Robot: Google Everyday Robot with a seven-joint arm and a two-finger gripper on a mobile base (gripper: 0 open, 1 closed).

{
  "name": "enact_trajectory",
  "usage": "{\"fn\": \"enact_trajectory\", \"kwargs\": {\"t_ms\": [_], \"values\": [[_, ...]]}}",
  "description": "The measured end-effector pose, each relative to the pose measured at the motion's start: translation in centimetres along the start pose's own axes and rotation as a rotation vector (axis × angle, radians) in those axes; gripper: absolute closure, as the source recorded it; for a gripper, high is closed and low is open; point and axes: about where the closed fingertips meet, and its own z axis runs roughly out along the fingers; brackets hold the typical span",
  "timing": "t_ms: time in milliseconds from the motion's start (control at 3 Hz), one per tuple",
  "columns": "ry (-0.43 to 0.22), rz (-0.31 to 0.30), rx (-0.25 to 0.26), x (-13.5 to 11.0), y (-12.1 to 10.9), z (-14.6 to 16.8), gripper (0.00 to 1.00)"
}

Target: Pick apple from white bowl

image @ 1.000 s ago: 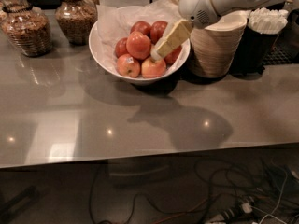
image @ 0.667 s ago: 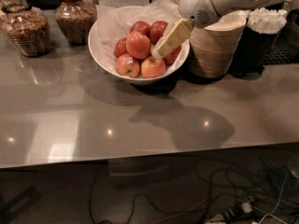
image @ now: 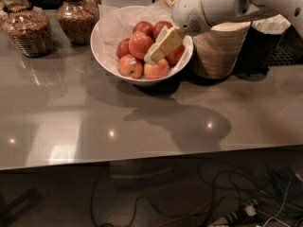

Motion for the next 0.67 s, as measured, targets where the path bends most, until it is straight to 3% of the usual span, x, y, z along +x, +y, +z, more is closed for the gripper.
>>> {"fn": "enact_trajectory", "kwargs": {"t_ms": [333,667], "values": [[-0.053,0.002,0.000,0.0,0.1,2.1,0.19],[-0.085,0.019,-0.004,0.5,0.2,3.8,0.28]]}}
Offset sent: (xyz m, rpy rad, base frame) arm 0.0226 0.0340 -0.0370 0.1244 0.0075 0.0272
